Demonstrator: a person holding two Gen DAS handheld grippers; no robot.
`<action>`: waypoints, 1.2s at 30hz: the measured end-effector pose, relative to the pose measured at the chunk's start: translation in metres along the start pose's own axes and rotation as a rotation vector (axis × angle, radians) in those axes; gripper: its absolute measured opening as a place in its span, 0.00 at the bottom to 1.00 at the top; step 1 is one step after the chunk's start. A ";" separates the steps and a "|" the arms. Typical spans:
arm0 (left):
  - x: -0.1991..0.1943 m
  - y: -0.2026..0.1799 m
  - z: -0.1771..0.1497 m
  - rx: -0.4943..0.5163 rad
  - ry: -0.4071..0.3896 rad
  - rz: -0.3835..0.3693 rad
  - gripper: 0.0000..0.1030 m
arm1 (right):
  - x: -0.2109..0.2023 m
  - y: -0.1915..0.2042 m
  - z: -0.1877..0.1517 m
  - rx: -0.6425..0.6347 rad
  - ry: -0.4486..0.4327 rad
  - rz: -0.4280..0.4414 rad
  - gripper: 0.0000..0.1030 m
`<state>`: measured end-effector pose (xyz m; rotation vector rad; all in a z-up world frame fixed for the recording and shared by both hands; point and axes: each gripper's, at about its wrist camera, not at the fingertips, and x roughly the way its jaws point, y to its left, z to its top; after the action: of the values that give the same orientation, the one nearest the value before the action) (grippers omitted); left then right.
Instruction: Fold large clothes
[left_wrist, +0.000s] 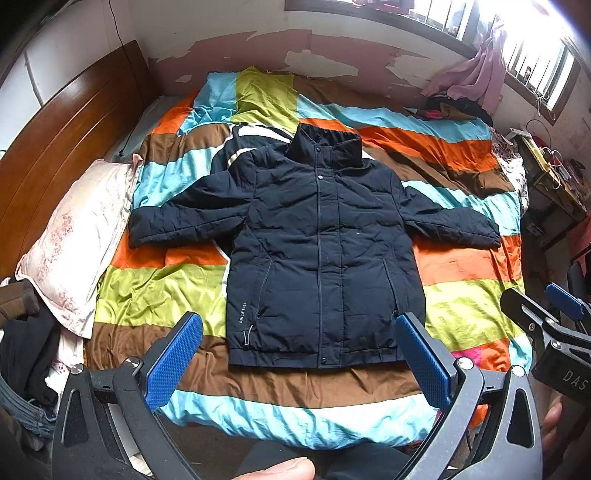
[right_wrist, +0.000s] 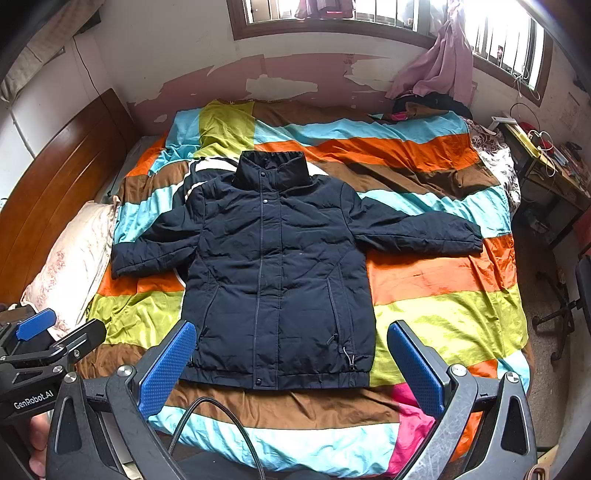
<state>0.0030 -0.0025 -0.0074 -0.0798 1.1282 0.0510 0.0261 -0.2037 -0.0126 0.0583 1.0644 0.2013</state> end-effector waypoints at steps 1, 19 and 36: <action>0.000 0.000 0.000 -0.001 0.000 0.000 0.99 | 0.000 0.000 0.000 0.000 0.000 -0.001 1.00; 0.001 -0.004 0.000 -0.004 0.003 -0.003 0.99 | 0.001 0.010 0.004 -0.004 -0.001 -0.002 1.00; 0.010 -0.005 0.001 0.000 0.018 -0.038 0.99 | 0.007 0.015 0.010 -0.004 0.006 -0.015 1.00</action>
<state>0.0084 -0.0078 -0.0154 -0.1022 1.1440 0.0164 0.0357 -0.1868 -0.0116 0.0457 1.0705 0.1902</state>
